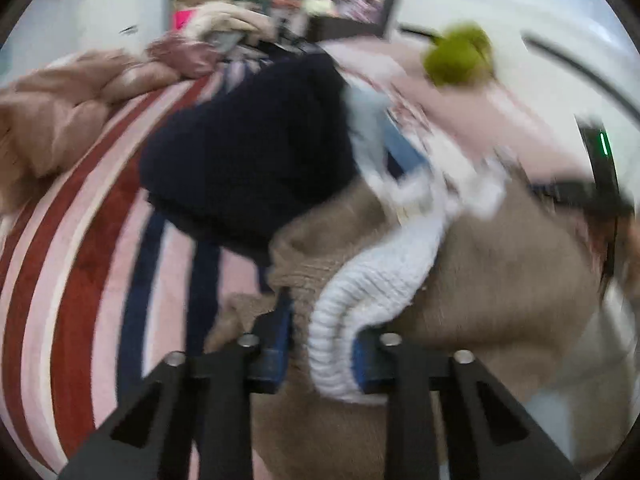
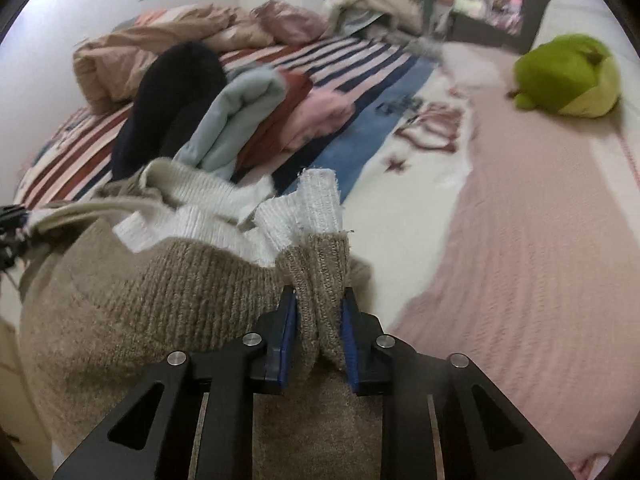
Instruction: Fold small clothes
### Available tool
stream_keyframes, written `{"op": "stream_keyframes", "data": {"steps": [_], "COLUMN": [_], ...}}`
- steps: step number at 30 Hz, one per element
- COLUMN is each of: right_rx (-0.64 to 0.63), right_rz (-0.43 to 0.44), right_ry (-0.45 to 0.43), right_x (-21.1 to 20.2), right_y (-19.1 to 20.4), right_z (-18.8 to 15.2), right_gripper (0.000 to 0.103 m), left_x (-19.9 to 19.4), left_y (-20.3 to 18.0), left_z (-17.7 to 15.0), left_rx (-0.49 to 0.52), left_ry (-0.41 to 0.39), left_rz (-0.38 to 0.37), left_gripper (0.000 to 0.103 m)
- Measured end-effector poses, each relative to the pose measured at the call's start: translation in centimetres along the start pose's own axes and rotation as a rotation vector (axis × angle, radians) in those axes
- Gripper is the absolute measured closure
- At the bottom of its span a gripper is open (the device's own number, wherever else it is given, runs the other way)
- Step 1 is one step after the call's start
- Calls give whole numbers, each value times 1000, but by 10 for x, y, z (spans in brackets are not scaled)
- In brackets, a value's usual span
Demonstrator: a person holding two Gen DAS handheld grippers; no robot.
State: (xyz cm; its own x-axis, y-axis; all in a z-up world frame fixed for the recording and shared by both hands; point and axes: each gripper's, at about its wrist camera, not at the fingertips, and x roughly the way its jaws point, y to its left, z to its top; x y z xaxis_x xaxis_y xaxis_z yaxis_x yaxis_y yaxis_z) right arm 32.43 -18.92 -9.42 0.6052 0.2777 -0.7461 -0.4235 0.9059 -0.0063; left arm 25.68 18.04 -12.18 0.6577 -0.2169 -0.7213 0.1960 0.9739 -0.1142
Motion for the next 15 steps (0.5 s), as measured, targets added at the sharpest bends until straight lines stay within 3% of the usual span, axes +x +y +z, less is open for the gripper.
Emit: {"op": "stream_keyframes", "data": {"steps": [2, 4, 8, 10, 13, 15], "right_rx": [27, 43, 23, 40, 45, 31], "right_rz": [-21, -55, -137, -147, -151, -144], "right_ry": [-18, -22, 6, 38, 98, 111], "right_x": [-4, -3, 22, 38, 56, 56], "right_y": [-7, -11, -15, -20, -25, -23], "right_z": [7, 14, 24, 27, 28, 27], "right_gripper": [88, 89, 89, 89, 85, 74], "left_x": [-1, 8, 46, 68, 89, 85], "left_y": [12, 20, 25, 32, 35, 33], "left_z": [15, 28, 47, 51, 54, 55], "left_rx": [-28, -51, -35, -62, -73, -56], "left_ry": [-36, -35, 9, 40, 83, 83], "left_rz": [63, 61, 134, 135, 163, 202], "left_gripper": [91, 92, 92, 91, 64, 34]}}
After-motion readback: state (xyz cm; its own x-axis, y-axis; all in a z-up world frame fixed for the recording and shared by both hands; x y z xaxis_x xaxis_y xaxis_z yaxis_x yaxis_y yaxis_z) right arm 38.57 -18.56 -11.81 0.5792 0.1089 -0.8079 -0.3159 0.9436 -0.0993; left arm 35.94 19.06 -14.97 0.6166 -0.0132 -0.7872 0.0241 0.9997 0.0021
